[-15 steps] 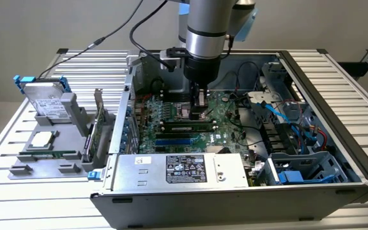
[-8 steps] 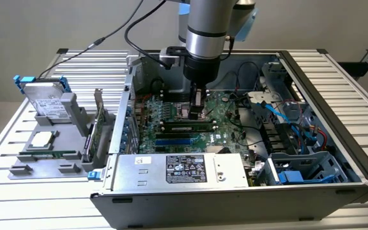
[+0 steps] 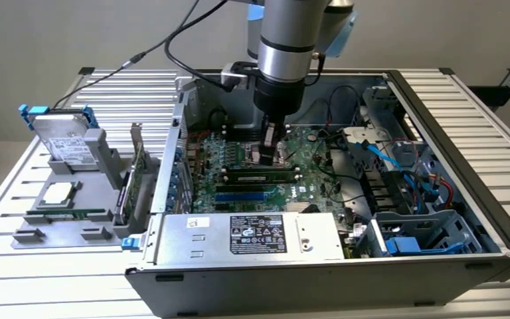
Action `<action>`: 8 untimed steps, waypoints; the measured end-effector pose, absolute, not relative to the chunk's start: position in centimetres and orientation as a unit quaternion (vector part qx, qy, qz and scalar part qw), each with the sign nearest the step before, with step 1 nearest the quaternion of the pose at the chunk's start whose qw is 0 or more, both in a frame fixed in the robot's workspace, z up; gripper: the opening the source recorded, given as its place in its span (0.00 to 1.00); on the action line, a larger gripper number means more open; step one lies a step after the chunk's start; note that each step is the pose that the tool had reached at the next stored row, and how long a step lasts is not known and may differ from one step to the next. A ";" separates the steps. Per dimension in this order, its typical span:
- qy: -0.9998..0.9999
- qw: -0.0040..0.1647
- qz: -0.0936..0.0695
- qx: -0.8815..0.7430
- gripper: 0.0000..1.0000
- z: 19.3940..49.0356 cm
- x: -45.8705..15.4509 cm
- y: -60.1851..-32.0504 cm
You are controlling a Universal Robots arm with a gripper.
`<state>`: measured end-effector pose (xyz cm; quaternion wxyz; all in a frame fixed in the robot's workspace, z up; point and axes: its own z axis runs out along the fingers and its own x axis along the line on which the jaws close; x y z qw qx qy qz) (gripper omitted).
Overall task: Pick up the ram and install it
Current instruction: 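Press down the ram until it locks into place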
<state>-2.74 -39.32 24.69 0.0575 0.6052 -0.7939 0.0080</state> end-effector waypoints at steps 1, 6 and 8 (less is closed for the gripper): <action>-0.799 0.058 0.007 0.598 0.10 24.7 -2.7 -39.3; -0.825 0.058 0.005 0.563 0.10 24.6 -2.7 -39.3; -0.834 0.058 0.004 0.548 0.10 24.6 -2.7 -39.3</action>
